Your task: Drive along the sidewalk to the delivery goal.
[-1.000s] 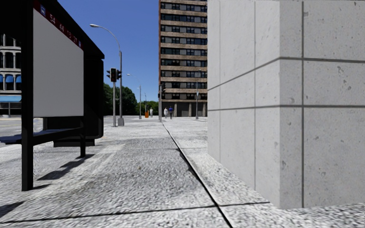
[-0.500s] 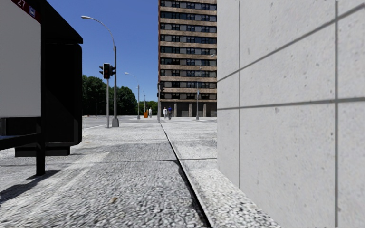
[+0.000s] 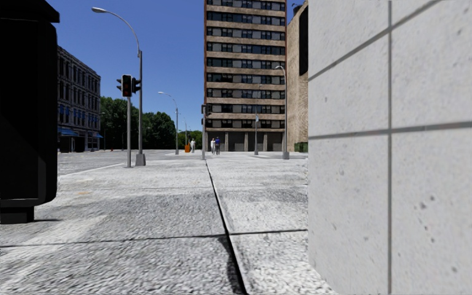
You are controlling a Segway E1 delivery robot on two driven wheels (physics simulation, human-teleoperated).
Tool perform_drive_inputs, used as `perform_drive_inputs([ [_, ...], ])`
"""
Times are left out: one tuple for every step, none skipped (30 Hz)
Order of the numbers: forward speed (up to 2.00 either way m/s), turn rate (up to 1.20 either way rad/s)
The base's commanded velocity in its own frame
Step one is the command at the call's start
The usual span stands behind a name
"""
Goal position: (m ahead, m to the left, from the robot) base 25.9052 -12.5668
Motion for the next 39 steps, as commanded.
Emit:
perform_drive_inputs([
  [2.0,0.0],
  [2.0,0.0],
  [2.0,0.0],
  [2.0,0.0],
  [2.0,0.0],
  [2.0,0.0],
  [2.0,0.0],
  [2.0,0.0],
  [2.0,0.0],
  [2.0,0.0],
  [2.0,0.0],
  [2.0,0.0],
  [2.0,0.0],
  [2.0,0.0],
  [2.0,0.0],
  [2.0,0.0],
  [2.0,0.0],
  [2.0,0.0],
  [2.0,0.0],
  [2.0,0.0],
  [2.0,0.0],
  [2.0,0.0],
  [2.0,0.0],
  [2.0,0.0],
  [2.0,0.0],
  [2.0,0.0],
  [2.0,0.0],
  [2.0,0.0],
  [2.0,0.0],
  [2.0,0.0],
  [2.0,0.0],
  [2.0,0.0],
  [2.0,0.0],
  [2.0,0.0],
  [2.0,0.0],
  [2.0,0.0],
  [2.0,0.0],
  [2.0,0.0],
  [2.0,0.0],
])
